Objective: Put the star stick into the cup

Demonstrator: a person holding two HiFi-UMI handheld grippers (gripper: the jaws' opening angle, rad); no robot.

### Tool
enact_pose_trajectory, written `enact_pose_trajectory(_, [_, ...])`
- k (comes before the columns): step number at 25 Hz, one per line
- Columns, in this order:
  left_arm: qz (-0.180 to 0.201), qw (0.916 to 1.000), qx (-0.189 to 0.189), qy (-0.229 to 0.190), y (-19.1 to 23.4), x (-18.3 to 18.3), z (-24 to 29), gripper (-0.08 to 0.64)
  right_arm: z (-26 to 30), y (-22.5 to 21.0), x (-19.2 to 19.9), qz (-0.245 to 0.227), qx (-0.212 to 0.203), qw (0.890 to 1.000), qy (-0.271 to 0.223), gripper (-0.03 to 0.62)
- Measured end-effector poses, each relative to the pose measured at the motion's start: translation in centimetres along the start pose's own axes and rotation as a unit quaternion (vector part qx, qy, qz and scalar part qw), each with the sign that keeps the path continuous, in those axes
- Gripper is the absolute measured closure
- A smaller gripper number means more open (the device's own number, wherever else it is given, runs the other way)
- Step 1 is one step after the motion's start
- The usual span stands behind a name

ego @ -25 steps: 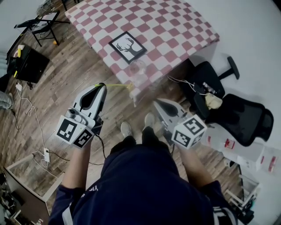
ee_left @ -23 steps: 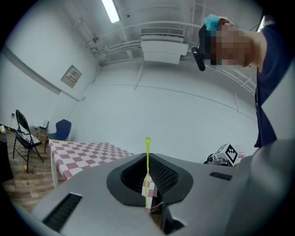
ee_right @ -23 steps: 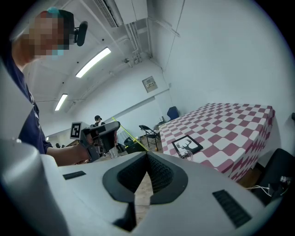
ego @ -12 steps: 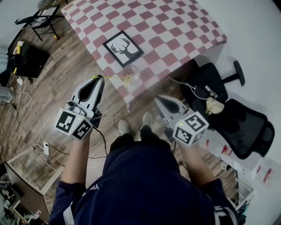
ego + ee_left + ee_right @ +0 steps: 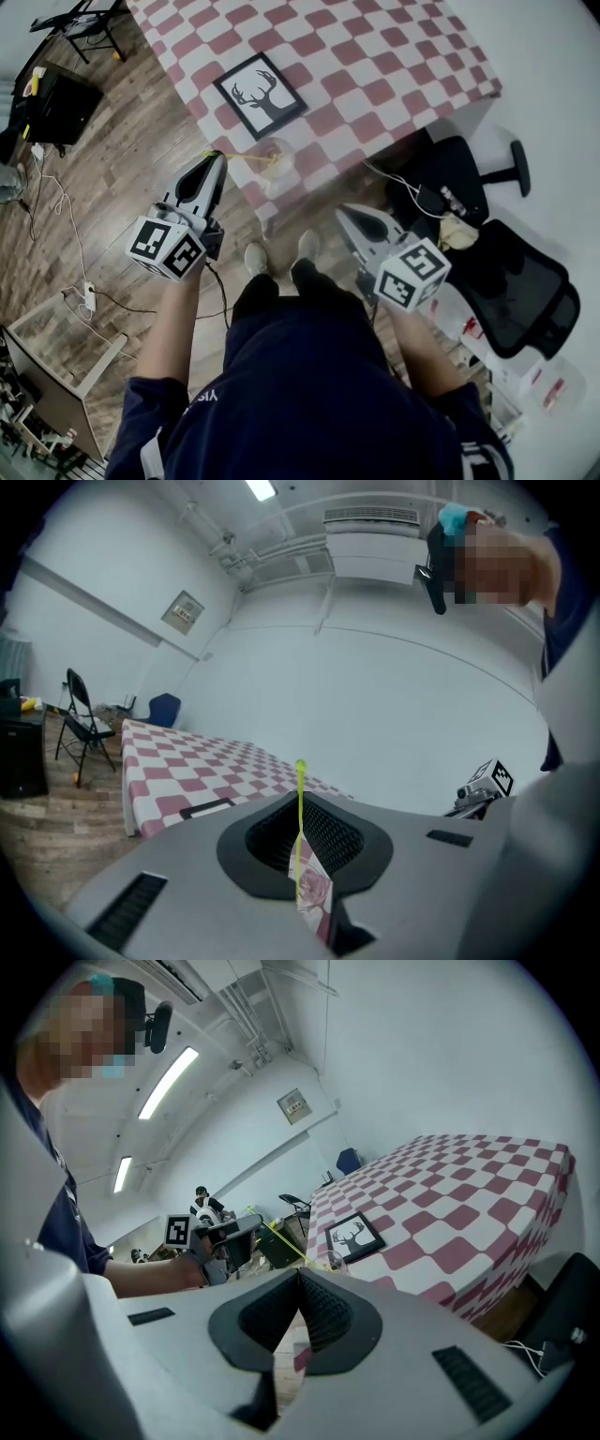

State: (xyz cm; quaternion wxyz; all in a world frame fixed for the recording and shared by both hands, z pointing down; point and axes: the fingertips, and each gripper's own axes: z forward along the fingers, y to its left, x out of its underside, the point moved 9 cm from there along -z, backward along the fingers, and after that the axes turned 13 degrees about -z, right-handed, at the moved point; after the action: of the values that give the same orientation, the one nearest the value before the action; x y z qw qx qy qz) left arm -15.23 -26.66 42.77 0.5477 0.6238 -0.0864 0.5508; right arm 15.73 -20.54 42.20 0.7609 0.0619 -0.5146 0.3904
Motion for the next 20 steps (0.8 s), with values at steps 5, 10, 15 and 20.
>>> enact_pose_trajectory(5, [-0.052,0.9983,-0.023,-0.011,1.7,2.0,0.8,0.523,0.2,-1.1,0.8,0.003,-0.011,1.000,0.021,0.575])
enact_pose_trajectory(10, [-0.085,0.9953,-0.040,-0.025,2.5,3.3,1.3,0.523,0.3,-2.0,1.5,0.006,-0.017,0.999,0.035,0.575])
enact_pose_trajectory(15, [-0.094,0.9938,-0.048,-0.036,2.8,4.1,1.5,0.522,0.4,-2.4,1.9,0.006,-0.024,0.999,0.043,0.575])
enact_pose_trajectory(20, [-0.096,0.9919,-0.069,-0.046,3.4,4.5,1.1,0.520,0.4,-2.8,2.1,0.005,-0.024,0.999,0.047,0.575])
